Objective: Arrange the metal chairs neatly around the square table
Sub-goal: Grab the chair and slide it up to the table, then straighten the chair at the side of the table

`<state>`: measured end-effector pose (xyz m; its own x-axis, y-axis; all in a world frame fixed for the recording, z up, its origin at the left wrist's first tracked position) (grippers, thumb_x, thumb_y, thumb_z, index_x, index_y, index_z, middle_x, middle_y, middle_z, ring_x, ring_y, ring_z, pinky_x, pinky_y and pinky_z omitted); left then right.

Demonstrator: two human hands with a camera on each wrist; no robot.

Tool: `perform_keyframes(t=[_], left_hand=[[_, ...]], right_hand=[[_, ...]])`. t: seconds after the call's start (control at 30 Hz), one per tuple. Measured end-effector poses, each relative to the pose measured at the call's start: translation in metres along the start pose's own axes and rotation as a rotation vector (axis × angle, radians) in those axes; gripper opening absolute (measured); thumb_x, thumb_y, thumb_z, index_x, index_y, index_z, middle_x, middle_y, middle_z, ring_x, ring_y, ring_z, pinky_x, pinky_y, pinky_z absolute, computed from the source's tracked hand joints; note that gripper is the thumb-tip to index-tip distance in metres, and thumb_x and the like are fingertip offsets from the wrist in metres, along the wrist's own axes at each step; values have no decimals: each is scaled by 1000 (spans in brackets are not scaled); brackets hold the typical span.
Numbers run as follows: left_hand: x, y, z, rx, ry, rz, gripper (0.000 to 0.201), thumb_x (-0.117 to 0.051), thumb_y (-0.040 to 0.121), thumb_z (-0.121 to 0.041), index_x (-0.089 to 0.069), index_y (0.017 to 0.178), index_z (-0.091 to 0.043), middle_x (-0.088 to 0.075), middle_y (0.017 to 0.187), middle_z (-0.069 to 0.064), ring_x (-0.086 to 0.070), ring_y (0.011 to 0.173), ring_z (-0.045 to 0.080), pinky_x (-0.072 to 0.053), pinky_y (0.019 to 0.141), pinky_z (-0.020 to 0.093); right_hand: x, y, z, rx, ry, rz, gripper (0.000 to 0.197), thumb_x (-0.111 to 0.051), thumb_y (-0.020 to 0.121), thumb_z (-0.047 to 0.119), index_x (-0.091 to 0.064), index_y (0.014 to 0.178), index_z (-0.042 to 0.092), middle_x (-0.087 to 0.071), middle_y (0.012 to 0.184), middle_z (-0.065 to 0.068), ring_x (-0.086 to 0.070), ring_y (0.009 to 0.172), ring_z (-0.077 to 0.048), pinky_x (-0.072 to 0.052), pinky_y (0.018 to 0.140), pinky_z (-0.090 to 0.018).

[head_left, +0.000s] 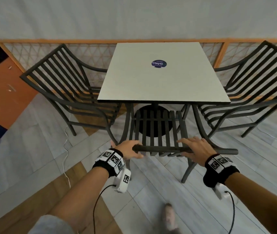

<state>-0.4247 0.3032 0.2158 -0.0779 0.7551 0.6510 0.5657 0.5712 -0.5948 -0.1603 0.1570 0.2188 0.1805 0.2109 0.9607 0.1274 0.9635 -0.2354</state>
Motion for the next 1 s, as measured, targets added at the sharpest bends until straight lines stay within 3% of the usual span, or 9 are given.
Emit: perform_keyframes(t=[0.07,0.17,0.33,0.47,0.53,0.63,0.73,0.87,1.0], left_hand=[[20,-3,14,-31,-64,60,44,-68,79,-46,-58,119,-32,-63,124,-2,-54,119,21,-35,110,54],[58,-4,37,26,-65,60,43,-64,87,-39,-58,126,-20,-58,129,-1,-51,121,18,-39,99,34],[125,1,100,176,-106,-115,36,-60,90,-40,-63,118,-17,-62,125,5,-56,117,22,-41,100,32],[181,-6,166,263,-115,-442,24,-60,90,-35,-69,107,-20,-70,116,4,-61,112,25,-42,105,47],[205,-11,194,231,-18,-556,19,-56,93,-27,-69,104,-18,-72,110,4,-65,105,25,-48,98,42],[238,-8,229,186,230,-617,18,-53,94,-19,-69,102,-20,-70,110,2,-62,105,23,-41,99,38],[271,22,278,198,339,-623,23,-48,93,-15,-68,103,-20,-67,116,3,-57,113,24,-32,105,41],[308,90,349,187,375,-575,26,-46,93,-12,-66,109,-16,-67,119,8,-58,113,27,-37,105,42],[336,176,416,78,338,-534,25,-53,87,-6,-67,107,-12,-69,115,9,-61,109,28,-42,104,44]], right_hand=[[13,16,32,99,62,-35,46,-54,87,49,-41,129,37,-60,125,3,-53,114,-17,-44,100,-40],[34,54,78,248,148,-31,41,-53,89,46,-45,127,35,-59,127,2,-53,114,-15,-47,97,-37],[75,132,153,471,280,29,34,-56,90,40,-52,122,33,-59,122,3,-55,106,-14,-49,91,-33],[106,206,220,618,325,56,30,-59,87,39,-55,116,31,-64,110,2,-61,96,-15,-52,85,-34],[116,239,251,648,356,44,25,-61,85,38,-56,110,32,-65,102,5,-62,88,-13,-55,79,-35],[118,290,295,618,350,18,22,-60,86,36,-59,106,29,-70,100,3,-64,84,-16,-54,74,-31],[104,353,336,547,345,46,20,-58,86,36,-58,104,26,-70,99,-2,-66,88,-25,-56,79,-40],[60,437,375,426,322,138,20,-55,89,32,-57,107,24,-69,101,-7,-66,92,-29,-55,80,-39],[-6,517,401,257,227,236,29,-50,90,27,-52,118,17,-63,113,-13,-61,101,-35,-50,82,-41]])
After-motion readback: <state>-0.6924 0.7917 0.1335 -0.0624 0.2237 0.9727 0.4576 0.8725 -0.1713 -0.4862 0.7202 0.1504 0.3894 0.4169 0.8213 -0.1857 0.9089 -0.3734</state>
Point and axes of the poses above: each hand's wrist, its own y-axis towards the middle knuckle, its own x-axis out of the back of the hand, z = x × y, the point moved 1 cm from there along y, towards the middle knuckle
